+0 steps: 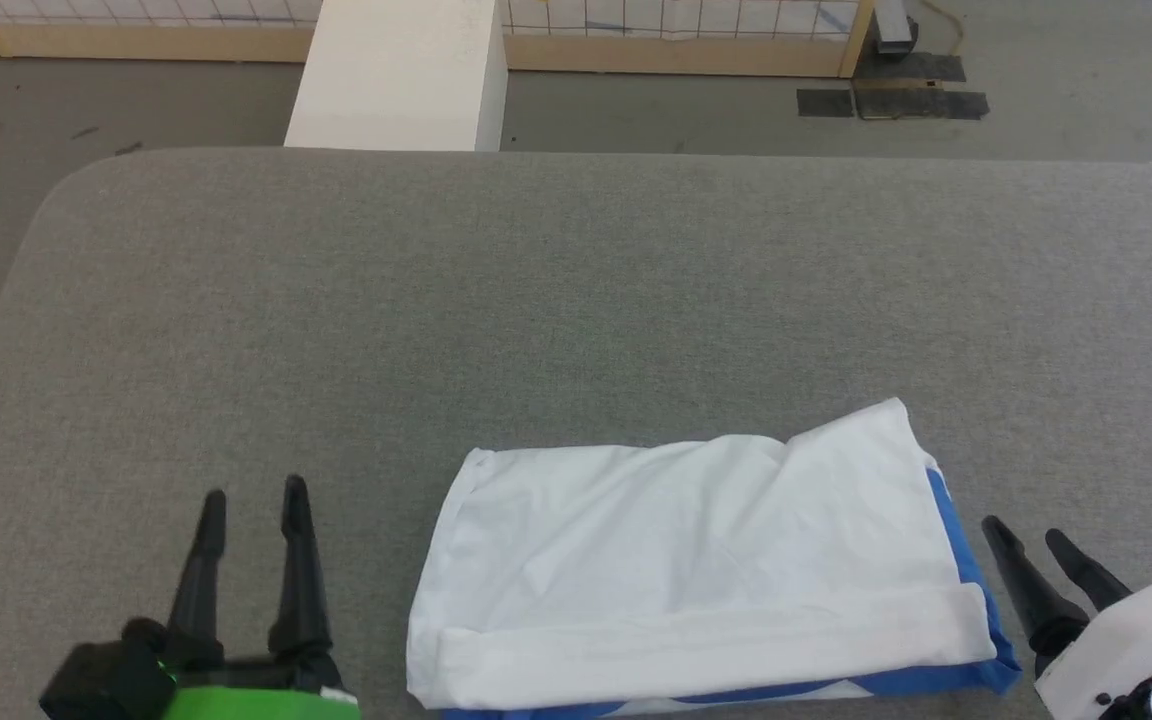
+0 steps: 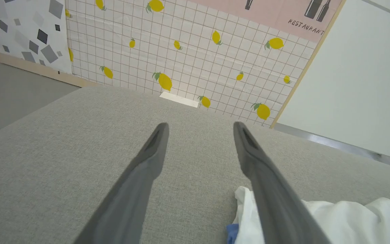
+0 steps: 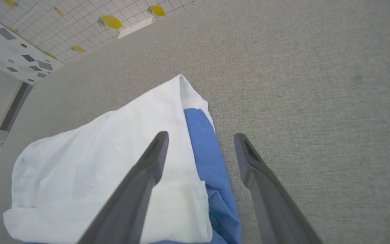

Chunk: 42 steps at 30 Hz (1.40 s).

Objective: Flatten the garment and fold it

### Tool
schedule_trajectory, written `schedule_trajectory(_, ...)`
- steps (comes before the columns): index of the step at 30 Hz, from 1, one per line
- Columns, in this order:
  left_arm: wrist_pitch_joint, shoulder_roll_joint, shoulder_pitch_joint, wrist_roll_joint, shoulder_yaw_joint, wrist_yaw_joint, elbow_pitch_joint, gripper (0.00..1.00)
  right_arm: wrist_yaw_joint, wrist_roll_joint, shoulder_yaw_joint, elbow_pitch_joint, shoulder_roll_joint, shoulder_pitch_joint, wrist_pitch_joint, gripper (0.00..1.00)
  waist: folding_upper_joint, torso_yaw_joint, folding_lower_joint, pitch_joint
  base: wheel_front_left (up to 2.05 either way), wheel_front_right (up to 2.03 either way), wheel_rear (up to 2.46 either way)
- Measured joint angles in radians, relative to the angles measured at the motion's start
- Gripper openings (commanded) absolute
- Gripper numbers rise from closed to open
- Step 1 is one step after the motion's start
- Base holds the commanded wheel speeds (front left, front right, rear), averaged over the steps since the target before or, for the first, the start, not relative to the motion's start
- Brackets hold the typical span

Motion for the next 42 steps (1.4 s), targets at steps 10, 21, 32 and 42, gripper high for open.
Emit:
schedule_trajectory(10, 0.0, -0.083, 0.02, 0.064, 0.062, -0.119, 0.055, 1.0, 0.0, -0.045, 0.04, 0.158, -0.048, -0.07, 0.021, 1.0, 0.0, 0.048, 0.0, 0.018, 0.0, 0.0, 0.0)
schedule_trajectory(21, 0.0, -0.104, 0.018, 0.099, 0.064, -0.165, 0.09, 1.0, 0.0, -0.04, 0.119, 0.283, -0.13, -0.115, 0.073, 1.0, 0.0, 0.096, 0.0001, 0.045, 0.0, 0.0, 0.0)
schedule_trajectory(32, 0.0, -0.106, 0.018, 0.103, 0.065, -0.18, 0.13, 1.0, 0.0, -0.052, 0.108, 0.371, -0.111, -0.165, 0.078, 0.0, 0.0, 0.088, 0.0, 0.011, 0.0, 0.0, 0.0)
schedule_trajectory(42, 0.0, -0.107, 0.019, 0.108, 0.05, -0.188, 0.163, 1.0, 0.001, -0.107, -0.111, 0.388, -0.159, -0.185, 0.044, 0.0, 0.0, 0.047, 0.0, -0.022, 0.0, 0.0, 0.0)
